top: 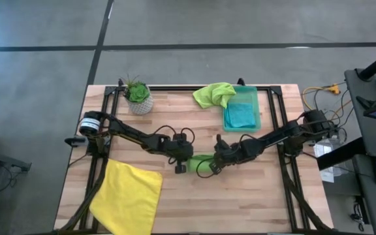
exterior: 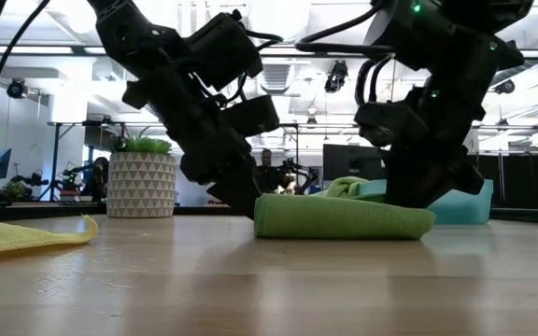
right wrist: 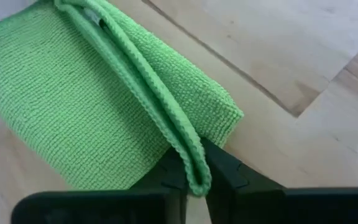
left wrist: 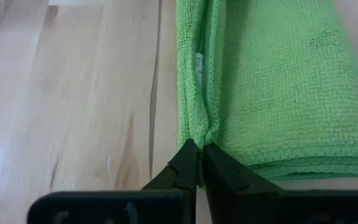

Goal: Fold microfiber towels
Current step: Fold the green towel

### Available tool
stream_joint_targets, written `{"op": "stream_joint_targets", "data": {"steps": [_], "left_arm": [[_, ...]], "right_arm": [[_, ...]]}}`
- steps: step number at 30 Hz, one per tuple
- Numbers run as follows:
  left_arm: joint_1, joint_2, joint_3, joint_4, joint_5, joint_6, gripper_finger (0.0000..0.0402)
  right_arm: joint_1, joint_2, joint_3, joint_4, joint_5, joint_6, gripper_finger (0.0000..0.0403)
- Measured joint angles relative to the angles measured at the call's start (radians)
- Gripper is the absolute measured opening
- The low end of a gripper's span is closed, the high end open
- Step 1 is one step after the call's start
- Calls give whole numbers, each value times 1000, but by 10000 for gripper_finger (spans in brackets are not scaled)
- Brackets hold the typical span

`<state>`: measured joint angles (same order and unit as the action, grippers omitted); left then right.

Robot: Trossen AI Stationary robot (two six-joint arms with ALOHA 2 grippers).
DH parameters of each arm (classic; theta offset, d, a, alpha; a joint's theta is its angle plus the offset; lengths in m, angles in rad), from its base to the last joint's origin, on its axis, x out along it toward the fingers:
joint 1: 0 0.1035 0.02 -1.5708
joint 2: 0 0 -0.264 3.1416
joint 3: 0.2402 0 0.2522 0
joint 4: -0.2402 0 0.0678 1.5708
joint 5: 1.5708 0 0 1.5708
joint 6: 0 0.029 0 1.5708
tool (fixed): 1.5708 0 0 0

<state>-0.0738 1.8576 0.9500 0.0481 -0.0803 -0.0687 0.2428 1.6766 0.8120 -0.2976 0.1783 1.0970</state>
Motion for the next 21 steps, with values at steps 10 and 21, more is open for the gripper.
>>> {"op": "stream_joint_targets", "data": {"steps": [10, 21], "left_arm": [[0, 0, -6, -1, 6, 2, 0], [0, 0, -6, -3, 18, 4, 0]], "right_arm": [[-15, -42, -3, -25, 56, -11, 120], [37, -119, -3, 184, 36, -468, 166]]}}
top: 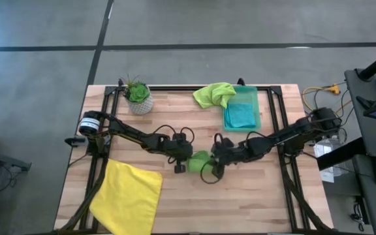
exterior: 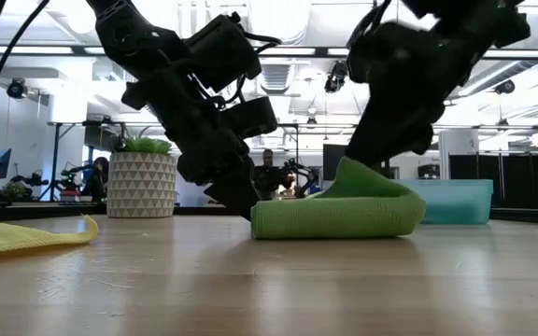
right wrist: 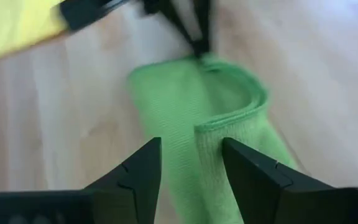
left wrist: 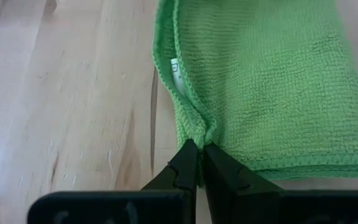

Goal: Fold microfiber towels
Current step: Fold the green towel

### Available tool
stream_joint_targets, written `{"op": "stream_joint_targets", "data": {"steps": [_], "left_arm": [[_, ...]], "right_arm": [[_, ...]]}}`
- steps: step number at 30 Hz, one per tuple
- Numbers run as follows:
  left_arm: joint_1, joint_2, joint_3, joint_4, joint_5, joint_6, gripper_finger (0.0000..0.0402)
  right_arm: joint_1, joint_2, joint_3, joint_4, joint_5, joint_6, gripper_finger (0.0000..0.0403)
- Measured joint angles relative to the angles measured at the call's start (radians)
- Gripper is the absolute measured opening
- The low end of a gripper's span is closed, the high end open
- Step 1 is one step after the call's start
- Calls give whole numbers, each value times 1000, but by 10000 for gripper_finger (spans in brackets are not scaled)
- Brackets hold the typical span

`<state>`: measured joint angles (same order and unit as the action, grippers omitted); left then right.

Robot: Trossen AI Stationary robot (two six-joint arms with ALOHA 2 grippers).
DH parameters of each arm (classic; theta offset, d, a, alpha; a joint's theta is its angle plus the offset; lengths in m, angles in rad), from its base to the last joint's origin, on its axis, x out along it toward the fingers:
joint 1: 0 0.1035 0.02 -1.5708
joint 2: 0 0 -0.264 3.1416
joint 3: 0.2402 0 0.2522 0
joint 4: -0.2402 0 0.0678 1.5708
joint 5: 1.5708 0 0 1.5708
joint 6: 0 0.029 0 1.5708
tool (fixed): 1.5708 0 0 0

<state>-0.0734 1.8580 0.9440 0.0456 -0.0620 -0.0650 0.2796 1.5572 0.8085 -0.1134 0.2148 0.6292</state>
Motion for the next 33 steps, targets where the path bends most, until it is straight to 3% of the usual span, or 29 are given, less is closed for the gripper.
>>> {"op": "stream_joint_targets", "data": {"steps": [6, 15, 23, 33], "left_arm": [[0, 1, 6, -5, 2, -3, 0], [0, -6, 5, -9, 4, -6, 0], [0, -6, 5, -5, 5, -6, 0], [0, -6, 6, -4, 6, -6, 0]], "right_arm": [[-9, 32, 1, -8, -6, -69, 163], [-17, -63, 2, -100, 160, -62, 189], [-18, -18, 0, 29, -37, -231, 196], [-55, 127, 5, 67, -77, -257, 201]]}}
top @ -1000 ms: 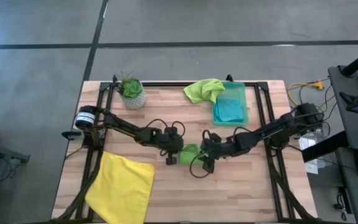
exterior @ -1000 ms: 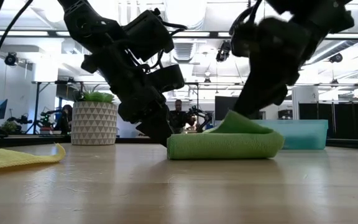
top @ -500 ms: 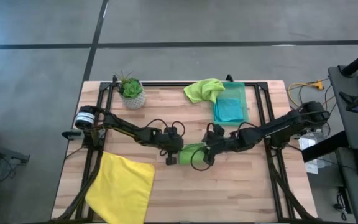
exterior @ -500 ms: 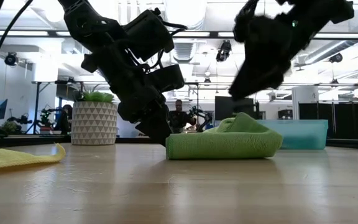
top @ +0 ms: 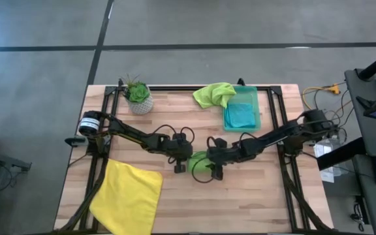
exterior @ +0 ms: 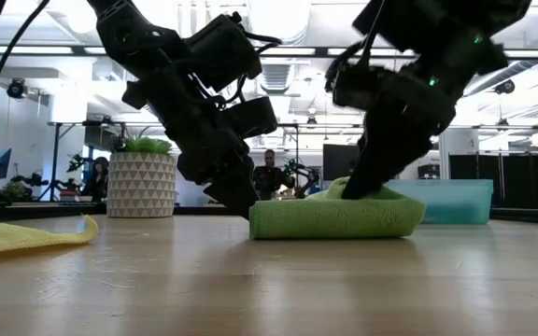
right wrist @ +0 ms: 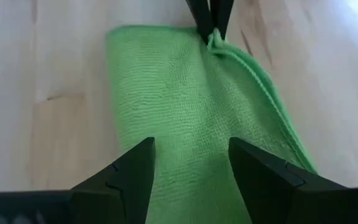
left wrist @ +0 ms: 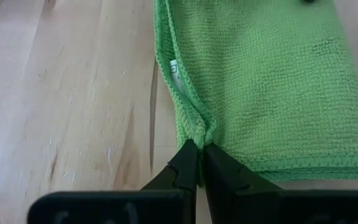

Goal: Fold microfiber towels
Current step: Fold the green towel

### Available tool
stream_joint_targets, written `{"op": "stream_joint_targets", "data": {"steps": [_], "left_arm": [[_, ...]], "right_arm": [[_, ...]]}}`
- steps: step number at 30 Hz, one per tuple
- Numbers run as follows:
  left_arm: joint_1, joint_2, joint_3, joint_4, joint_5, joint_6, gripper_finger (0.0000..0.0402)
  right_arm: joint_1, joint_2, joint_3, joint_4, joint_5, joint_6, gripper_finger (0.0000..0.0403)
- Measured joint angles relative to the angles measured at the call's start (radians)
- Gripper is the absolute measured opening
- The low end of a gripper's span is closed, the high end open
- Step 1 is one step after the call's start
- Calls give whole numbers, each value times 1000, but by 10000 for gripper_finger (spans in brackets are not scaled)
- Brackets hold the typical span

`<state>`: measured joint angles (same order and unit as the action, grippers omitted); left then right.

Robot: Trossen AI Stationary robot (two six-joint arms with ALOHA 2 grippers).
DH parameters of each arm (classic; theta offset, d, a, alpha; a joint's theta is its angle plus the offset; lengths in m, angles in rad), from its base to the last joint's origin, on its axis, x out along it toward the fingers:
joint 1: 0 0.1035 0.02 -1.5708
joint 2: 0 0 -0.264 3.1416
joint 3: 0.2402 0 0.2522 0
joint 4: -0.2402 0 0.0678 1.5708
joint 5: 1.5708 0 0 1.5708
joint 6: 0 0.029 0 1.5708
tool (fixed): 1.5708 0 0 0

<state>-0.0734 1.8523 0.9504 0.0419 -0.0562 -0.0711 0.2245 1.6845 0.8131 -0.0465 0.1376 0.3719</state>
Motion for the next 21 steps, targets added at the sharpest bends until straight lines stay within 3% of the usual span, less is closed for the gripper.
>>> {"op": "stream_joint_targets", "data": {"steps": [4, 7, 15, 18, 21], "left_arm": [[0, -4, 0, 0, 0, 0, 5], [0, -10, 4, -4, 0, 0, 32], [8, -104, 3, -32, 0, -21, 194], [24, -138, 3, -38, -7, -103, 255], [39, -153, 3, -58, -6, -218, 289]], "right_arm": [[-23, 44, 0, 14, -60, -7, 212], [-35, 60, 0, 19, -85, -9, 226], [-46, 61, 2, 30, -90, -12, 265], [-47, 54, 8, 21, -89, -9, 271], [-47, 19, 21, 17, -87, 25, 270]]}}
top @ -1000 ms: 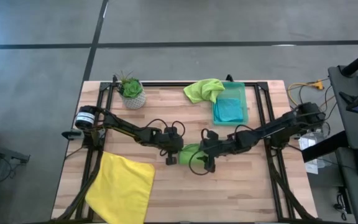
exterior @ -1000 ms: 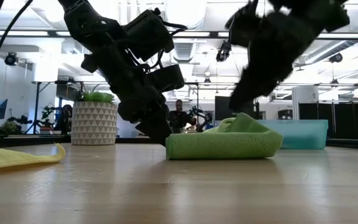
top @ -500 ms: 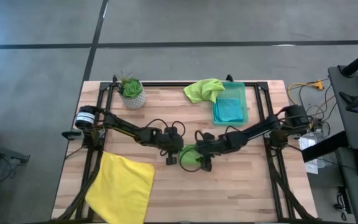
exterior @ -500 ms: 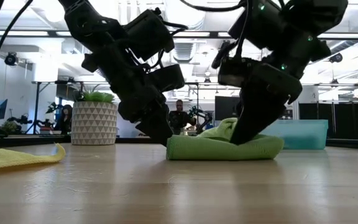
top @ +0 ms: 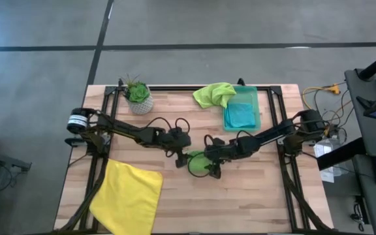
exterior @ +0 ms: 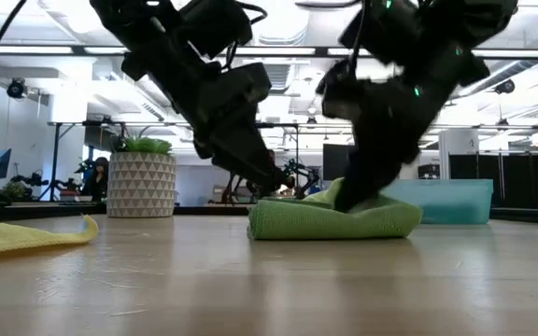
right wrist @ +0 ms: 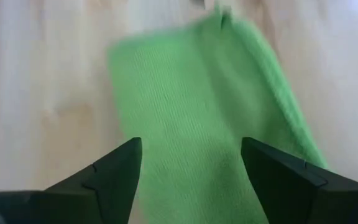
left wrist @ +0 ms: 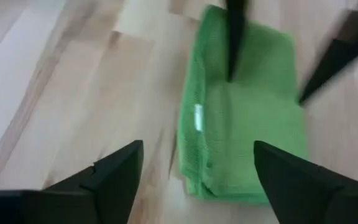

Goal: Fold microfiber towels
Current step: Fold the green towel

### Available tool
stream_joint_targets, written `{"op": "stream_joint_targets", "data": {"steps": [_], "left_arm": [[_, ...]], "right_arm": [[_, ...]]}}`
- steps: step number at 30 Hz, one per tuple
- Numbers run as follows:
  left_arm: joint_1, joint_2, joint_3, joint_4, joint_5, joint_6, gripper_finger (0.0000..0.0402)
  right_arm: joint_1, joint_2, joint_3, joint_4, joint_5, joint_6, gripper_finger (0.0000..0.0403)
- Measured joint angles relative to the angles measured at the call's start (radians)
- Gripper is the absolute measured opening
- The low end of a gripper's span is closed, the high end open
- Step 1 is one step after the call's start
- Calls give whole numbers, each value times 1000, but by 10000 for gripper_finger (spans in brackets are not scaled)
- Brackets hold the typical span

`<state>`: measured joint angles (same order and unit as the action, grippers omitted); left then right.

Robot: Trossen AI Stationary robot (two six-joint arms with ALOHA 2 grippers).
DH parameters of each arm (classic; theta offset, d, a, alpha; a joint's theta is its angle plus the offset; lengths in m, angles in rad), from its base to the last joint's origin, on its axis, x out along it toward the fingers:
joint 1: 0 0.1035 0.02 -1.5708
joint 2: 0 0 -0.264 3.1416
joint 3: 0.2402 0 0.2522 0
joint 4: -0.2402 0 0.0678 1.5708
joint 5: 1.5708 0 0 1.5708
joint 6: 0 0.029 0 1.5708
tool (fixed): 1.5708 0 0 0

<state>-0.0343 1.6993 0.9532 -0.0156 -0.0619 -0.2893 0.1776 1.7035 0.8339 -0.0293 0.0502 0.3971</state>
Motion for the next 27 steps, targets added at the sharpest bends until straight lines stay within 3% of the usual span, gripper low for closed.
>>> {"op": "stream_joint_targets", "data": {"steps": [5, 9, 13, 18, 21, 27], "left_arm": [[26, 8, 2, -2, 61, -121, 296], [49, 28, 0, -10, 62, -168, 274], [64, 71, 5, -2, 94, -146, 209], [63, 137, 28, 0, 163, -123, 111], [63, 144, 24, -7, 165, -152, 64], [48, 141, 24, -53, 252, -221, 6]], "right_arm": [[5, -130, 11, -14, 3, 163, 259], [44, -235, 0, -43, 8, 371, 247], [149, -301, -16, -48, 94, 578, 238], [335, -326, -19, -45, 303, 827, 236], [428, -316, -19, -41, 420, 1060, 233], [518, -197, -19, -44, 468, 1509, 231]]}}
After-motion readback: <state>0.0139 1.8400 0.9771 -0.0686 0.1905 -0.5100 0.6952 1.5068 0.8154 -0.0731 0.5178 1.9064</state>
